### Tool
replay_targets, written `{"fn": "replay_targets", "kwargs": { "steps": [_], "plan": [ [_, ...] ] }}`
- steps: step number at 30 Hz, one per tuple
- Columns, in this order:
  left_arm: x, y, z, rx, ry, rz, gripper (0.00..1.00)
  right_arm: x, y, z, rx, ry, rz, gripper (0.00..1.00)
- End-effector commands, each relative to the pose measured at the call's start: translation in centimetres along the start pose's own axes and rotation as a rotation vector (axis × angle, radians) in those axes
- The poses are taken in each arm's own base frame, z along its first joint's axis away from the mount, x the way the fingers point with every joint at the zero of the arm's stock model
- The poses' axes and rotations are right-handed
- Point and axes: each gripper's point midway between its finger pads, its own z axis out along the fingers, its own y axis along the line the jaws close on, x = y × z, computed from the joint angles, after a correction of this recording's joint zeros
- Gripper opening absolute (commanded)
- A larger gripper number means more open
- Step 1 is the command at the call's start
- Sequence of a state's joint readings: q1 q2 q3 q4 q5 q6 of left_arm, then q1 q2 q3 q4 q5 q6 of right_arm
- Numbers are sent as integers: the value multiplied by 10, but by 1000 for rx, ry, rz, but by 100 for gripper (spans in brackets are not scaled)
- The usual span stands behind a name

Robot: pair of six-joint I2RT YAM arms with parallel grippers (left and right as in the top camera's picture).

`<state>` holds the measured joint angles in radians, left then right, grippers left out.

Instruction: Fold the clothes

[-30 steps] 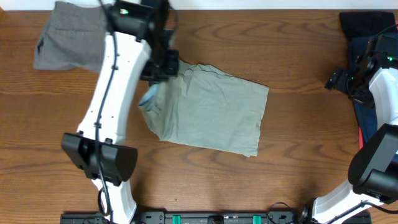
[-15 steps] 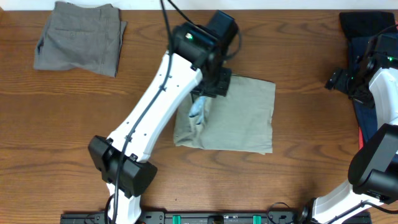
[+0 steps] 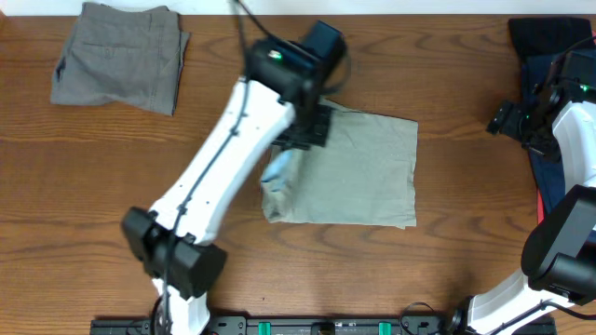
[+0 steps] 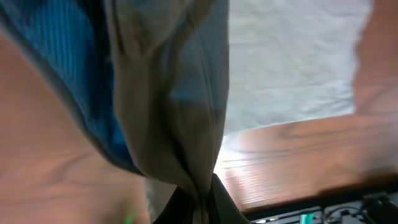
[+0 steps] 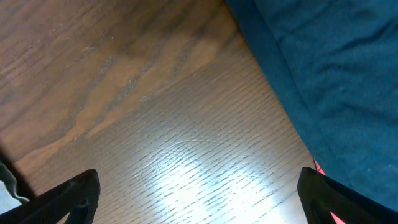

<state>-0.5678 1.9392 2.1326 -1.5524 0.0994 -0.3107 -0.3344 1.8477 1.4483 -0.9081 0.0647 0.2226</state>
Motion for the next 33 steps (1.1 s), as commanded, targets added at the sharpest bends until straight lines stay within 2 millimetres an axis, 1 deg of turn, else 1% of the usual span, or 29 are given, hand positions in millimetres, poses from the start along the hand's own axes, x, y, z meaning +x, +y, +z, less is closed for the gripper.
{"fn": "replay_targets", "kwargs": {
  "steps": [1,5,8,10,14,18,22,26,30,33],
  "plan": [
    [6,44,-43,-56,-100,-82,6,-5,-3,-7,6,-24,-4,99],
    [15,79,-71,-78,-150,-148,6,-5,-3,-7,6,-24,-4,99],
    [22,96,-89,-81,-184,-163,6,-5,-3,-7,6,-24,-4,99],
    [27,104,-99,-87,-199,-164,6,-5,-3,-7,6,-24,-4,99],
    [28,116,-112,-121,-247,-172,6,-5,-3,-7,6,-24,-4,99],
    [27,121,-120,-143,-278,-170,6,-5,-3,-7,6,-24,-4,99],
    [26,119,-119,-133,-276,-169,6,-5,-3,-7,6,-24,-4,99],
    [23,104,-112,-65,-254,-151,6,-5,-3,-7,6,-24,-4,99],
    [18,90,-98,-27,-210,-126,6,-5,-3,-7,6,-24,-4,99],
    [14,87,-84,-35,-166,-118,6,-6,-3,-7,6,-24,-4,99]
  ]
}}
